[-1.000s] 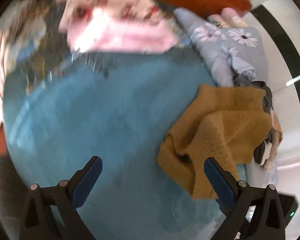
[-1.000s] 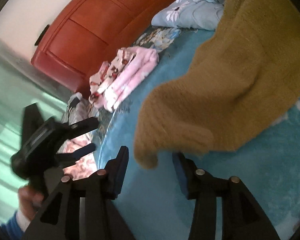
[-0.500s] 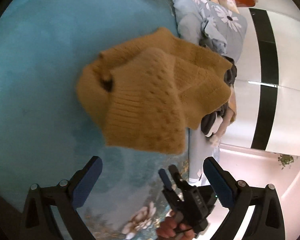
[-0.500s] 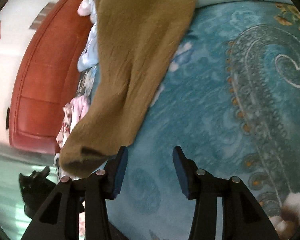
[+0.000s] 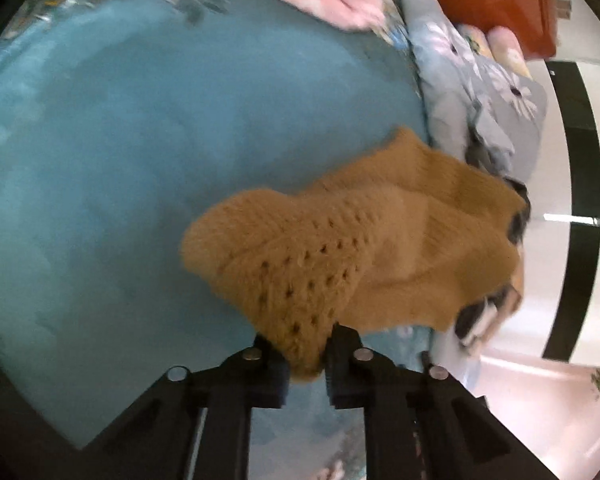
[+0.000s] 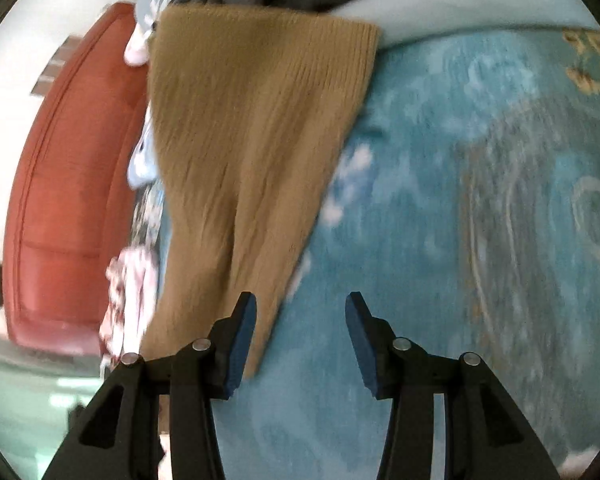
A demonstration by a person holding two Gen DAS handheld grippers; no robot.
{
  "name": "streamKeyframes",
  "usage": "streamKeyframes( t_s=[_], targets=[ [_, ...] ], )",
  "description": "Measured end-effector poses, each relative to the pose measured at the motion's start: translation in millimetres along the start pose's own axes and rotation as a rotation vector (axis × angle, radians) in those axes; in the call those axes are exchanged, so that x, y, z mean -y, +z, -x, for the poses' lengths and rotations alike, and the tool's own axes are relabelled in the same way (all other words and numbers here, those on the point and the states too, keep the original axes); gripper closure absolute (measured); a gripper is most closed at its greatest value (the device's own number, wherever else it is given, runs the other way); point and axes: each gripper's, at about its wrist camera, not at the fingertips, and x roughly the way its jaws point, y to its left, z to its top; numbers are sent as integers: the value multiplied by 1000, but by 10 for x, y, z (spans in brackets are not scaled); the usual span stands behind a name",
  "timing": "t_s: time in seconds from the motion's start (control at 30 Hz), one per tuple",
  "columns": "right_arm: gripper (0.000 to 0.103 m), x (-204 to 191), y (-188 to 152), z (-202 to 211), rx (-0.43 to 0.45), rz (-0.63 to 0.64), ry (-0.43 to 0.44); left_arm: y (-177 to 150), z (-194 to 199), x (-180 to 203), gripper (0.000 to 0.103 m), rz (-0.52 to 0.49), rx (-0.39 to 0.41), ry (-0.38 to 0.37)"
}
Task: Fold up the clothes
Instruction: 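Grasp the sweater edge with the left gripper while the right gripper holds the hem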
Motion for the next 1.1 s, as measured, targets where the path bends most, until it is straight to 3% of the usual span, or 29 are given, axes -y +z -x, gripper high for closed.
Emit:
streamKeyframes(
  t_s=[0.1,0.23,0.43,0.6,0.73,0.97,1.1],
  targets=[
    [55,54,319,-100,60,-64,-29,117,124,-148,92,32,46,-2],
    [55,145,704,-216,141,-155,-101,164,118,-223,92,60,37,-33],
    [55,275,1067,-370,205,-333,-63,145,168,-264,92,17,26,-49],
    [51,270,1176,-450,227,-434,-19,156,214,-299,92,7,18,-73],
    [94,197,1170,-449,209,-454,12,164,250,-256,92,-9,22,-86],
    [95,-88,1111,51,235,-233,117,147,339,-128,92,-70,42,-97],
    [95,87,1018,582,283,-211,120,93,415,-40,92,-104,40,-120]
  ],
)
